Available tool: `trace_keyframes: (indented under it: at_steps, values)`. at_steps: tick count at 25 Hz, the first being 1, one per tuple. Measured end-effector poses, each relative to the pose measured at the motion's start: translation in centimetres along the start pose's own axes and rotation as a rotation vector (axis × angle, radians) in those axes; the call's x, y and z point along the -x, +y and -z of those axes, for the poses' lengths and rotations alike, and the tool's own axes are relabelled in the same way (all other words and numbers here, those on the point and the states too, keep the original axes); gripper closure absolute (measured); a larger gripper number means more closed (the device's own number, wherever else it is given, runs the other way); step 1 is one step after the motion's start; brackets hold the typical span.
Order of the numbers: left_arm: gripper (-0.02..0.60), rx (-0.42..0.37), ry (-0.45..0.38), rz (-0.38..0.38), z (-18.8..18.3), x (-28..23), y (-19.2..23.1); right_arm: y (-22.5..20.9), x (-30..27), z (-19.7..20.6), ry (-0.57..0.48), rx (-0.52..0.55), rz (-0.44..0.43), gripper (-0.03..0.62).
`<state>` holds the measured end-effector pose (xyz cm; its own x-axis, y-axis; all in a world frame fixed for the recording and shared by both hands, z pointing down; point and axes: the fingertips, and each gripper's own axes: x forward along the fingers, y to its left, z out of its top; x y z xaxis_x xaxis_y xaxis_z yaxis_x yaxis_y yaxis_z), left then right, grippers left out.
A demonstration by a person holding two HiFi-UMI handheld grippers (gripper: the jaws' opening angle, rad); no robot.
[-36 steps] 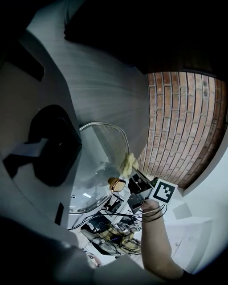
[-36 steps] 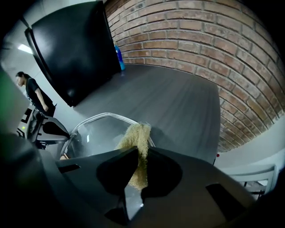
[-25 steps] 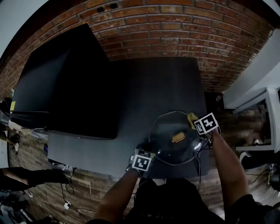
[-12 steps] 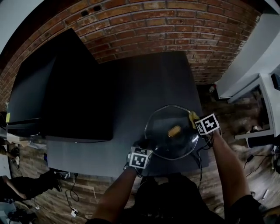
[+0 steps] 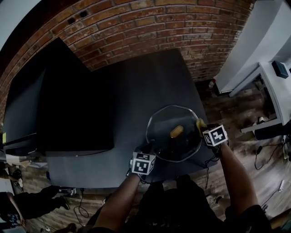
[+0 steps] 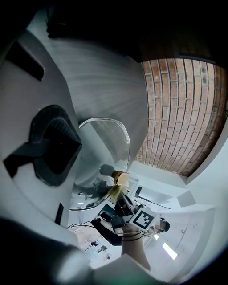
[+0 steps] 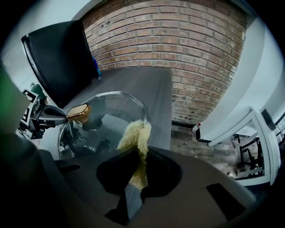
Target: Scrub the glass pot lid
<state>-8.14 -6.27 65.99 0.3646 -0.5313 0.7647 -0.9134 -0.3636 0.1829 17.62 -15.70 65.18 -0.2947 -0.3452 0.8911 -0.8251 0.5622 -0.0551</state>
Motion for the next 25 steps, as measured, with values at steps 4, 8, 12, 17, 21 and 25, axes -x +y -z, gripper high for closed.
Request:
trace_keyframes:
  at_steps: [4,8,12,17,21,25]
  values:
    - [0.548,-0.030,0.009,0.022,0.1,-0.1,0.0,0.8,0.6,1.3,-0.029,-0.035,0.021,0.545]
    - [0.548,-0.058,0.016,0.039,0.1,0.1,0.2,2.5,1.5,1.7,-0.051,-0.056,0.033,0.545]
    - [0.548,-0.082,0.020,0.057,0.1,0.1,0.1,3.6,1.9,2.8,-0.070,-0.094,0.048,0.545]
    - [0.548,-0.111,0.029,0.079,0.2,0.1,0.1,5.3,2.3,4.0,-0.093,-0.156,0.039,0.545]
    - [0.548,-0.138,0.032,0.102,0.1,0.1,0.1,6.5,3.0,4.7,-0.110,-0.180,0.067,0.545]
    - [0.548,-0.165,0.032,0.125,0.1,0.1,0.0,7.8,2.9,6.1,-0.126,-0.200,0.086,0.545]
